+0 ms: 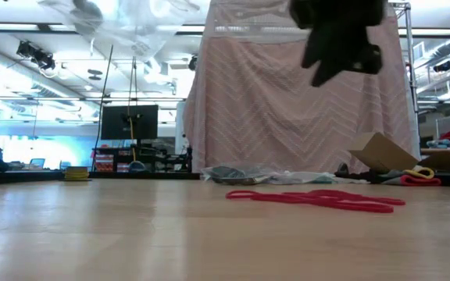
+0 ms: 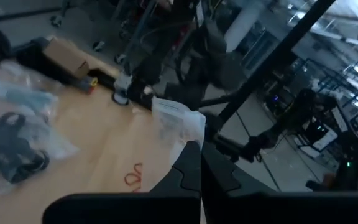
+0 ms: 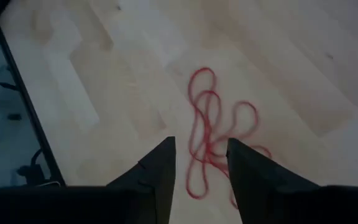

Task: Sort rubber bands
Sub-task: Put the red rubber band into the transparent zip bag

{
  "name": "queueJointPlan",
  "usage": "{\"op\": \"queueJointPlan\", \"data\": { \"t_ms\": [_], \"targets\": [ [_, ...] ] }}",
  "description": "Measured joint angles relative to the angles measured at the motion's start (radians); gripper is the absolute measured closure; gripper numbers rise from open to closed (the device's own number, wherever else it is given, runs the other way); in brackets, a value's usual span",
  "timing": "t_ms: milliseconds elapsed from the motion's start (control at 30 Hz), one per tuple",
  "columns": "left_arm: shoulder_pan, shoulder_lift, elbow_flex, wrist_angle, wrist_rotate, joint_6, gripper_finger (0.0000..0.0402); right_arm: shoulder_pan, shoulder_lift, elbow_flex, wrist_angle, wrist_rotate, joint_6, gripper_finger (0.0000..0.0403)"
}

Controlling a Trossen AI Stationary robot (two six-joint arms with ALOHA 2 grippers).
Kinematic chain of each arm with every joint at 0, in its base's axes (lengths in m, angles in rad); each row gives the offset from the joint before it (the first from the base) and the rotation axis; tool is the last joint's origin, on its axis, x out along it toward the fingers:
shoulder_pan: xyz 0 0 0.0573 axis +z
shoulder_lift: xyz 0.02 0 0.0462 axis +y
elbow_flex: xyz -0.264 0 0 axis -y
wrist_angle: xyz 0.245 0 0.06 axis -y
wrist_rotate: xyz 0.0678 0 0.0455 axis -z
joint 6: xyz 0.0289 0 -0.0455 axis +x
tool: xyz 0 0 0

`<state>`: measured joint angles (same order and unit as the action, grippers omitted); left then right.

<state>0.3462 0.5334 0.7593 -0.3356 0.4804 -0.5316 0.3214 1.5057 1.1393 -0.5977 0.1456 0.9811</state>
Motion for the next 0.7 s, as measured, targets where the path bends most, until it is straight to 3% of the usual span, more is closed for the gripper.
{"op": "queueJointPlan", "data": {
  "t_ms": [167,333,533,700],
  "targets": [
    [-0.053,0.101,0.0,-0.014,0.011,0.028,0.0402,0.005,-0.111,-0.155,0.065,-0.006,0.072,0.028],
    [-0.134,0.22,0.0,0.007,0.013,0.142,0.0402,0.005,-0.135,-0.265,0.233,-0.018,0.152,0.0285],
    [-0.173,0.313,0.0,-0.03,-0.02,0.334,0.0402,0.005,-0.051,-0.294,0.431,0.008,0.158,0.0297],
    [-0.176,0.326,0.0,-0.014,-0.089,0.405,0.0402,0.005,0.053,-0.257,0.447,-0.008,0.146,0.0318]
  ]
}}
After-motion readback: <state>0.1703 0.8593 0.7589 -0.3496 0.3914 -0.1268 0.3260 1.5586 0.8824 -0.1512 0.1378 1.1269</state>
